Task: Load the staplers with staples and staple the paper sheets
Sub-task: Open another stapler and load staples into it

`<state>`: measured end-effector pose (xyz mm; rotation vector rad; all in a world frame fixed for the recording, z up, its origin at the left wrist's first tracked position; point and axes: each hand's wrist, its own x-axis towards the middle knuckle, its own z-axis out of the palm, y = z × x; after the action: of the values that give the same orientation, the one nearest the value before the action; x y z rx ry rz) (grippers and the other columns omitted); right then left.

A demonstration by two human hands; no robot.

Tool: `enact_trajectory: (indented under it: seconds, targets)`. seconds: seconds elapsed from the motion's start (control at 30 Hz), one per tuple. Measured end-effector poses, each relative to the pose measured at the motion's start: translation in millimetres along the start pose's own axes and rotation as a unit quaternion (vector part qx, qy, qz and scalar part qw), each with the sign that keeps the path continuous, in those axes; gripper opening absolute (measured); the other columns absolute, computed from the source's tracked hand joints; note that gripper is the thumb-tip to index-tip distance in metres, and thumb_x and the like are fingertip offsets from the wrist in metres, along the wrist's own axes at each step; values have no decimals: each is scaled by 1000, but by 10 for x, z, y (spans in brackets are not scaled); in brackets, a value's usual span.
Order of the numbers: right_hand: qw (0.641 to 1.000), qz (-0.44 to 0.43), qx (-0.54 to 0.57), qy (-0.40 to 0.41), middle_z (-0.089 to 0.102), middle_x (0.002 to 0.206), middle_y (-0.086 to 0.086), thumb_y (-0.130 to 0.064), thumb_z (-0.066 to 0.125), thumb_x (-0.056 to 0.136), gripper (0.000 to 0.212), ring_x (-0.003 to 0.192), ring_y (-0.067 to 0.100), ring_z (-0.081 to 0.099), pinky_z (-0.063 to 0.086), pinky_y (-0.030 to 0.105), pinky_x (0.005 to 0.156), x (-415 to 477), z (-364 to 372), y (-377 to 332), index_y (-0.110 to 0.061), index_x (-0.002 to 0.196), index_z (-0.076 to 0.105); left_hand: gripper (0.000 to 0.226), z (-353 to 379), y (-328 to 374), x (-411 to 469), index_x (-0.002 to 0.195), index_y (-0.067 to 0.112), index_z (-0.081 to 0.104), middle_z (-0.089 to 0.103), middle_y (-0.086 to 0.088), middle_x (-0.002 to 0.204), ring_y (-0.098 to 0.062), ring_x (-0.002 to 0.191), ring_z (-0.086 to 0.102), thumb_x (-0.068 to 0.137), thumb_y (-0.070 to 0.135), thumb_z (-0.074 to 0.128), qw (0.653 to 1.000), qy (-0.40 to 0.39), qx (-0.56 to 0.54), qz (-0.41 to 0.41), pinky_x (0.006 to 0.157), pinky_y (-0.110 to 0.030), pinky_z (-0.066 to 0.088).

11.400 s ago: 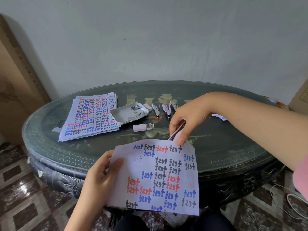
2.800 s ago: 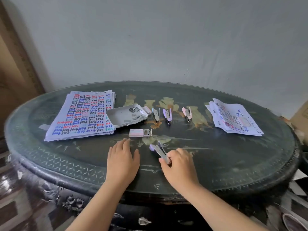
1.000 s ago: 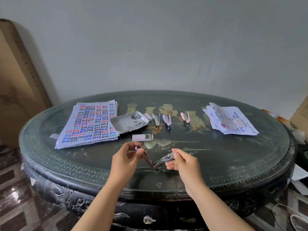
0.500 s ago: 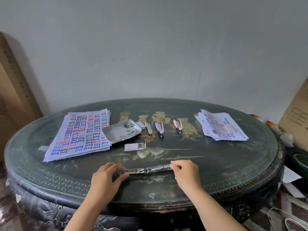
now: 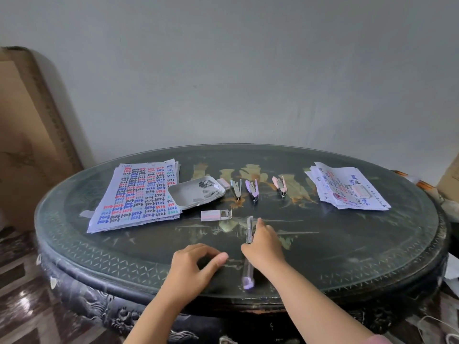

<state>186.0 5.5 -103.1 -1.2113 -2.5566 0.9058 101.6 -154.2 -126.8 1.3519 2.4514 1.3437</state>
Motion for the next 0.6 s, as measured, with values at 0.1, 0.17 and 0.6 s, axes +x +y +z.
enact_trajectory:
  seconds: [0.1,0.17,0.6]
  targets:
    - [997,-77,-30,5,62,124,-1,-11,64,84,20,117,18,54,46,29,94,39,-23,63,-17,103,66,16,-26,-71,61,99,31,72,67,23,98,2,96,61,84,34,68,997,56,38,-22,92,-31,48]
    - [995,-99,-10,-17,68,101,-4,-13,69,83,22,93,11,62,51,23,82,35,-85,125,-21,103,71,31,-43,-139,95,115,32,66,61,23,109,-5,109,58,84,32,69,996,44,57,-43,100,-38,43]
    - [971,-174,9,-167,72,85,-16,-21,76,81,13,80,-4,63,47,16,77,94,-319,165,-32,86,78,15,-22,-277,76,90,43,70,61,30,94,0,103,52,76,45,70,996,11,85,5,96,-38,35]
